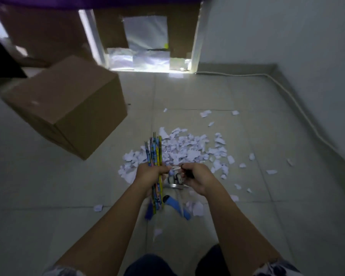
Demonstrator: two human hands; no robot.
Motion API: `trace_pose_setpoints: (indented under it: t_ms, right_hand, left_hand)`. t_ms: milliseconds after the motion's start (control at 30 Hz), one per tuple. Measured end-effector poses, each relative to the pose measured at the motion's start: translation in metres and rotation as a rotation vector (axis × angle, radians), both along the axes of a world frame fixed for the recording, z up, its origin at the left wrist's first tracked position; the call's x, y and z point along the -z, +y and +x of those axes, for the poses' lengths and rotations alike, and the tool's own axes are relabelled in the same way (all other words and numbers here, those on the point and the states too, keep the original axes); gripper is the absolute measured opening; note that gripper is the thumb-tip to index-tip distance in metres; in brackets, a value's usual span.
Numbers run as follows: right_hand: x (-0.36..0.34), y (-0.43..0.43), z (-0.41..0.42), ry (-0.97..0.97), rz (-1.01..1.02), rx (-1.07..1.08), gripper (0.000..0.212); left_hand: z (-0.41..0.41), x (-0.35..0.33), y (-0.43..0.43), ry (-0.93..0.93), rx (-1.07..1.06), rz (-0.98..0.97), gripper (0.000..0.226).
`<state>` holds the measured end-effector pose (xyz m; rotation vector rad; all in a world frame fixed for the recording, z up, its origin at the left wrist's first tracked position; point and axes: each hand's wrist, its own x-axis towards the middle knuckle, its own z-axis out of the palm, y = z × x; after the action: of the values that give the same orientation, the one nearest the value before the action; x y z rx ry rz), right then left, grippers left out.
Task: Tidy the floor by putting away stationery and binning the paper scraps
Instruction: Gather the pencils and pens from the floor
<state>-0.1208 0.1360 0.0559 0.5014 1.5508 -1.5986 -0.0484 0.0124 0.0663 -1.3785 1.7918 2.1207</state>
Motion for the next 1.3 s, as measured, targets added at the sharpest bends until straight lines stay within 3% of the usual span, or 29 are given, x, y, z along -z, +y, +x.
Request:
trace_pose_setpoints:
  t_ms: [300, 500, 733, 1000, 1167, 1300]
  right_hand:
    - [-0.307, 0.151, 0.028, 0.051, 0.041, 0.359, 0.013]
    - [-0.431, 0.263, 0.074, 0.166, 0.18, 0.57, 0.021]
    - [-0.495, 0.403, 0.139, 0.294, 0.195, 0.752, 0.013]
    - [-0.52, 0.592, 0.234, 0.349, 0.282, 0.974, 0.004]
    - [-0.527, 0.697, 0.278, 0.404, 0.299, 1.278, 0.013]
    - [-0.527, 0.764, 0.296, 0.458, 0.374, 1.456, 0.006]
  left_hand:
    - [-0.034, -0.294, 0.134, 0.06, 0.4, 0.075, 0.007]
    - [-0.036, -0.416, 0.263, 0.121, 0.719, 0.104, 0.017]
    - [-0.01, -0.471, 0.42, 0.195, 0.962, 0.172, 0.005]
    - [0.063, -0.498, 0.631, 0.288, 1.167, 0.275, 0.013]
    - [0.093, -0.532, 0.758, 0.509, 1.092, 0.246, 0.018]
    - [0.11, -0.559, 0.844, 0.702, 1.109, 0.298, 0.014]
